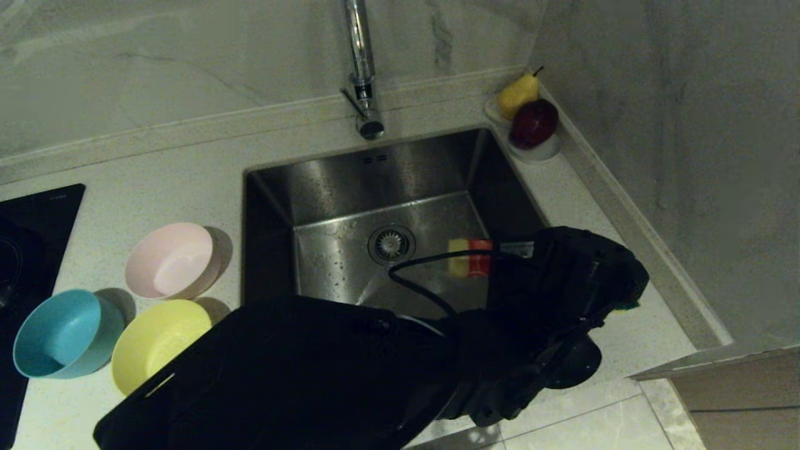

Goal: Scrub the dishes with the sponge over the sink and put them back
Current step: Squeeze it onto the sponge

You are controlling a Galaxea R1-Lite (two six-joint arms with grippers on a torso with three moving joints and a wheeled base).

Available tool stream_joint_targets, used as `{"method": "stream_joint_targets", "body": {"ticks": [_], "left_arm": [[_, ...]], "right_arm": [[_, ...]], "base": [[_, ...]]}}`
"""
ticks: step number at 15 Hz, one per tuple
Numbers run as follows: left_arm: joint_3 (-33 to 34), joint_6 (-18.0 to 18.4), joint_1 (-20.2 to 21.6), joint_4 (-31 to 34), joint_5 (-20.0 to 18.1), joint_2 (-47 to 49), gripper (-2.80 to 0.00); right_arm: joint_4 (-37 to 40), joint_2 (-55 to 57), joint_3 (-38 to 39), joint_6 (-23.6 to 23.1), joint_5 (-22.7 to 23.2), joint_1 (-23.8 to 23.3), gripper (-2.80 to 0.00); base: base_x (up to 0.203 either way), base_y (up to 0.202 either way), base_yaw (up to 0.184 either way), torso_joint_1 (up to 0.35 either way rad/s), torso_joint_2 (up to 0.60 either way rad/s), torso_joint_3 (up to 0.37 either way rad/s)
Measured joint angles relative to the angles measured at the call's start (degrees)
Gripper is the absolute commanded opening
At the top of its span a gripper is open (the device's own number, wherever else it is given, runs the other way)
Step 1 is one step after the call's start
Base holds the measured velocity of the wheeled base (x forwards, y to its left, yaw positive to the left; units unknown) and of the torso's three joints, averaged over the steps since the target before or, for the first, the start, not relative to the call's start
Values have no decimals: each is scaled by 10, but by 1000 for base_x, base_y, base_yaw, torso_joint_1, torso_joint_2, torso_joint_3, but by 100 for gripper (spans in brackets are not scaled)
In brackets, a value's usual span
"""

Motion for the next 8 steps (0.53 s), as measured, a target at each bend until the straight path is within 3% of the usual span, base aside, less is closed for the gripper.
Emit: {"method": "stream_joint_targets", "body": {"ticks": [3,8], "left_arm": [[-15,8,-2,2,28,16,-280],[-27,38,-1,3,34,29,-280]], "right_arm": [[0,0,0,0,0,0,-280],[0,0,0,0,0,0,-280]], "base": [[0,0,0,0,0,0],[0,0,0,0,0,0]]}}
